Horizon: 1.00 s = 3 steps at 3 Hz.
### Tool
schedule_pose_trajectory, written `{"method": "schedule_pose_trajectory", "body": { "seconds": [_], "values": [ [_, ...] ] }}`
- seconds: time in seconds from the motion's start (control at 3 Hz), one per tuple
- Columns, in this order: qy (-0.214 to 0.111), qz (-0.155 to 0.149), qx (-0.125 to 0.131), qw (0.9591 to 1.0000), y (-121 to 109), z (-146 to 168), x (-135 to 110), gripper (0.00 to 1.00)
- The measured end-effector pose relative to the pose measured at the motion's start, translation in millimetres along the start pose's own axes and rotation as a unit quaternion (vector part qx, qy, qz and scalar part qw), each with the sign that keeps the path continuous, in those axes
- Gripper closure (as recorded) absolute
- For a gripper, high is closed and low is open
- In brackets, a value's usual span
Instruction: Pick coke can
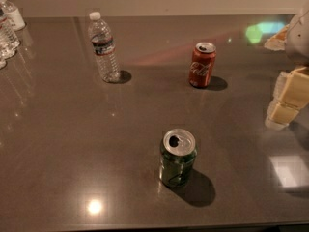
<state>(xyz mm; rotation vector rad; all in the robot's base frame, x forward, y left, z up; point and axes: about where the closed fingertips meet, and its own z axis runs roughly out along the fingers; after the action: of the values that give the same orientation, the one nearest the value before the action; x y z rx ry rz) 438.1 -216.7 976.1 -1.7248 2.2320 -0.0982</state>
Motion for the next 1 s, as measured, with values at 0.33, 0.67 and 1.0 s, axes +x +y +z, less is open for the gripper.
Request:
{"method": "schedule_pose_trajectory", "body": {
  "seconds": [0.33, 0.67, 1.0],
  "values": [
    [0.0, 0.0, 0.001, 1.0, 0, 0, 0, 0.0],
    [-0.008, 0.003, 0.005, 1.0, -9, 0, -2, 0.0],
    [-0.034, 0.006, 0.007, 0.9994, -28, 8, -7, 0.0]
  ]
}}
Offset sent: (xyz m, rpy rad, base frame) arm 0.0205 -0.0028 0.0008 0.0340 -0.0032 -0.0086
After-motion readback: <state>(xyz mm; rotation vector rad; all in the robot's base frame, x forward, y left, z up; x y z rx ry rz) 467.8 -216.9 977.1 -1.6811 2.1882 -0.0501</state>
